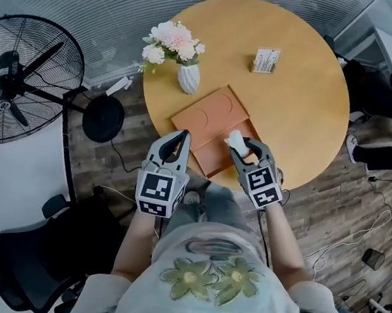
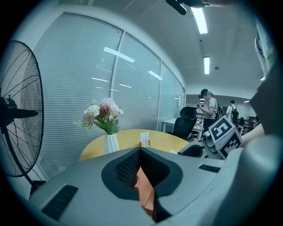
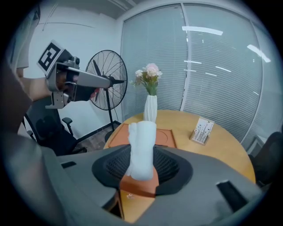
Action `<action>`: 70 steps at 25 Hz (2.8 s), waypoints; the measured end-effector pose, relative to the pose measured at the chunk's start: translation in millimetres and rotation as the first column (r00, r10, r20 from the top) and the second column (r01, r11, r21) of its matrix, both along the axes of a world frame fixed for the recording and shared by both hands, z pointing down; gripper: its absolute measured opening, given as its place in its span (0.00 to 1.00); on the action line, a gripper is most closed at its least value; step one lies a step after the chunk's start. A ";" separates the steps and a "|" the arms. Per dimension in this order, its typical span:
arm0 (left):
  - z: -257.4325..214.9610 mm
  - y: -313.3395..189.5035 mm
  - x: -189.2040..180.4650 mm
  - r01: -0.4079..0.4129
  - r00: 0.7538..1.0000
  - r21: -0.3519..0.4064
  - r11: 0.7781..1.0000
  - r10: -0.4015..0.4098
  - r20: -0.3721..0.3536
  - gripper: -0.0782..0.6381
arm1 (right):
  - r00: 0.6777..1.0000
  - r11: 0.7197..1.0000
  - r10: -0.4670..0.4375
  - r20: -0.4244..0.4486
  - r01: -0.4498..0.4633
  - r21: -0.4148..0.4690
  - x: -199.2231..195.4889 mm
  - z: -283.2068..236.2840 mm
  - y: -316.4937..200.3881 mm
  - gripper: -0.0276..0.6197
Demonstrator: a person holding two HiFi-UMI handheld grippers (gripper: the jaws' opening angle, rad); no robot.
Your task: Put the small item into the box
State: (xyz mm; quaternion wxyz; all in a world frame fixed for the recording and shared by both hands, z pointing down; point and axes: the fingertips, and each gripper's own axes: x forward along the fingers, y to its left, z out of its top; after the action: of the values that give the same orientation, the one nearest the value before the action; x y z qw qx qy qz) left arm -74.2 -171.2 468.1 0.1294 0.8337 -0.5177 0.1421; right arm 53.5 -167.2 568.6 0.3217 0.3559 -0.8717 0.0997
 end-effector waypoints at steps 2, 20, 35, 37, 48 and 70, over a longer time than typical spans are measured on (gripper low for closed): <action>2.3 0.2 0.6 0.001 1.000 -0.005 1.000 -0.001 0.002 0.11 | 1.000 1.000 -0.015 -0.012 0.015 0.000 -1.4 5.4 -1.4 0.30; 21.7 5.3 1.5 -0.011 1.000 -0.047 0.999 0.012 0.024 0.11 | 0.968 0.981 -0.186 -0.168 0.173 -0.089 -11.1 64.1 -0.1 0.30; 26.6 3.3 -0.4 -0.016 1.000 -0.058 0.998 0.017 0.023 0.11 | 0.889 0.932 -0.353 -0.293 0.307 -0.192 -24.2 115.0 8.1 0.30; 26.8 3.7 -0.6 -0.018 1.000 -0.057 0.998 0.019 0.024 0.11 | 0.873 0.926 -0.372 -0.317 0.322 -0.197 -25.4 119.5 7.6 0.30; 33.6 4.4 -0.1 -0.014 1.000 -0.075 0.997 0.016 0.026 0.11 | 0.795 0.877 -0.469 -0.383 0.369 -0.308 -23.5 146.5 12.5 0.32; 14.9 4.1 -6.1 -0.002 1.000 -0.029 1.000 0.003 0.022 0.11 | 0.878 0.911 -0.393 -0.275 0.330 -0.246 -24.4 99.4 13.7 0.32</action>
State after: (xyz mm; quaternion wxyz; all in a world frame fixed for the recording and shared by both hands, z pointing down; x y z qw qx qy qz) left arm -80.2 -167.0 482.9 0.1357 0.8307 -0.5160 0.1589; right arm 29.1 -153.5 668.0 0.5039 0.1648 -0.8456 0.0623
